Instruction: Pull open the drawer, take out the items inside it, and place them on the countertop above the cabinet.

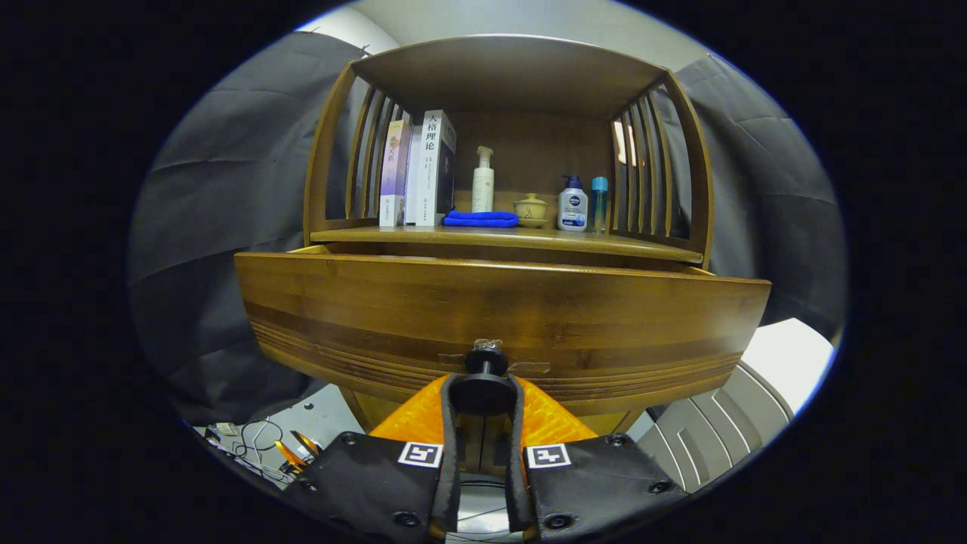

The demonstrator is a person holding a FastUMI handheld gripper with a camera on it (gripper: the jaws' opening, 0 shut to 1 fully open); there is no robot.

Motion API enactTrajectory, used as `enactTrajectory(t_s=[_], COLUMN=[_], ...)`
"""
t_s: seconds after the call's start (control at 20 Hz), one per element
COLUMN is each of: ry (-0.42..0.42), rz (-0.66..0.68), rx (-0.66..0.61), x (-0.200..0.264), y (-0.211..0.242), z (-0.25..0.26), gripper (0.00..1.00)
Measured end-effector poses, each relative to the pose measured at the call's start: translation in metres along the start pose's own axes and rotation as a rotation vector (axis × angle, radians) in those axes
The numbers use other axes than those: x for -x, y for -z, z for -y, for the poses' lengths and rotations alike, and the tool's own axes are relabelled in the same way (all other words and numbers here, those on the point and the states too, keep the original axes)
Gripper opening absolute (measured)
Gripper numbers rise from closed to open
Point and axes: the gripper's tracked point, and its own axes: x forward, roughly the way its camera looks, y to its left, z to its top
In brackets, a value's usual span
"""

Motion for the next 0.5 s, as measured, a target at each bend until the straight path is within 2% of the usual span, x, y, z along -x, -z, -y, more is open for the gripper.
enactTrajectory(t_s=[0.35, 0.5], ry=[-0.003, -0.008], rz=[0.02, 0.036], rx=[0.007, 0.006], x=[0.0115, 0.0102], y=[0.0065, 0.005], z=[-0.0009, -0.0018], gripper=[0.26, 0.36])
